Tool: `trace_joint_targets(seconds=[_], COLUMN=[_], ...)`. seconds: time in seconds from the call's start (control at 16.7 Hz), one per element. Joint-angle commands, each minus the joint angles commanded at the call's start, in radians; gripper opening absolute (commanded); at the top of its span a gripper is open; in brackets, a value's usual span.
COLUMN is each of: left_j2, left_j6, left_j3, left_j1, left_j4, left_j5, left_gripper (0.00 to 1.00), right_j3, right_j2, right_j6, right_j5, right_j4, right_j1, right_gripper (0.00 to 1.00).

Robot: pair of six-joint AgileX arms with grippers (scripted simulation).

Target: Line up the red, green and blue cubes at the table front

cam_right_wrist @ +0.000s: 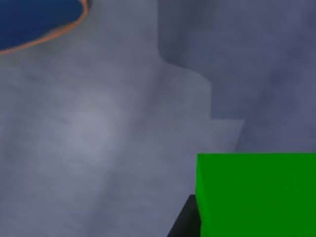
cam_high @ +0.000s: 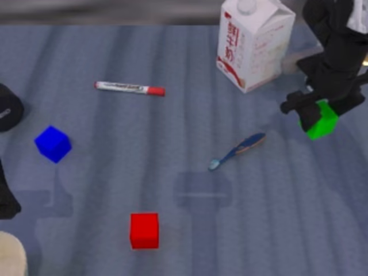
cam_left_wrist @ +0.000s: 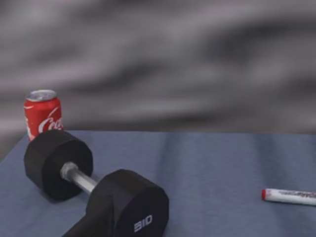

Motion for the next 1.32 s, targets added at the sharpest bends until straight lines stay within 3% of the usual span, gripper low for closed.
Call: trace_joint_targets(seconds=[0.36, 0.6, 1.32], left_j2=[0.000, 0.000, 0.000], left_j6=[0.000, 0.000, 0.000], left_j3=[0.000, 0.000, 0.000], left_j1=[0.000, 0.000, 0.000], left_j4=[0.000, 0.000, 0.000], left_j5=[0.000, 0.000, 0.000], left_gripper=[1.00, 1.00, 1.00], right_j3=[0.015, 0.001, -0.187], right_j2=[-0.010, -0.024, -0.179], right_j6=[0.003, 0.112, 0.954], right_j5=[0.000, 0.001, 0.003], right_j4=[-0.020, -0.020, -0.007], right_j1=[-0.003, 0.073, 0.571], right_gripper=[0.00, 0.00, 0.00])
